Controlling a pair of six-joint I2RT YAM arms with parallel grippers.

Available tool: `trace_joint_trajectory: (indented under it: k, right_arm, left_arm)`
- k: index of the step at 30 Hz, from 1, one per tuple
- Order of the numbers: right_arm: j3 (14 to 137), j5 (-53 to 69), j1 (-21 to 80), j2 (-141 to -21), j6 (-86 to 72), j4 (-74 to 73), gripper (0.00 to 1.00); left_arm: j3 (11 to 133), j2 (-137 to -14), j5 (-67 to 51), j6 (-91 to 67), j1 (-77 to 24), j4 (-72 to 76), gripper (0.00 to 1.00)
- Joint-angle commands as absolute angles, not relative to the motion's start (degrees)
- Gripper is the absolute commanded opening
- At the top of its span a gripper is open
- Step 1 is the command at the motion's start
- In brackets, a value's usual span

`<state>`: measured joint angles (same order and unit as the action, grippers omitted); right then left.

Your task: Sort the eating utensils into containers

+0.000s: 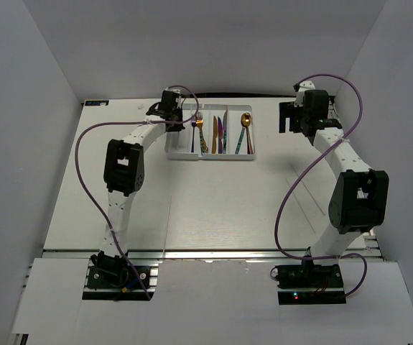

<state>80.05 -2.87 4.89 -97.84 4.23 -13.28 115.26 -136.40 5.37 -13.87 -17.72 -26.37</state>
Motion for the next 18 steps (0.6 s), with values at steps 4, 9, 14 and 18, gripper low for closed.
trace_joint_trajectory:
  k: [4,9,14,18]
  right_arm:
    - [80.5,-3.6,4.7,-94.1,5.0,-12.1,0.89]
    - [81.2,-3.7,4.6,-94.7,4.9,-12.0,0.89]
    - [82.2,-3.4,4.6,-95.6,4.6,-12.0,0.89]
    - [81.7,-3.3,4.6,-95.4,4.5,-12.0,0.89]
  left_arm:
    - [119.3,-135.0,2.4,-14.9,-15.1,-26.2,0.00]
    - [114.9,-133.9,-5.4,-15.2,-14.9,-28.1,0.00]
    - [111.3,-131.8,-8.8,-16.6,-14.8,-29.2,0.00]
    - [109.5,-130.8,-9.8,-17.2,-14.8,-29.6,0.00]
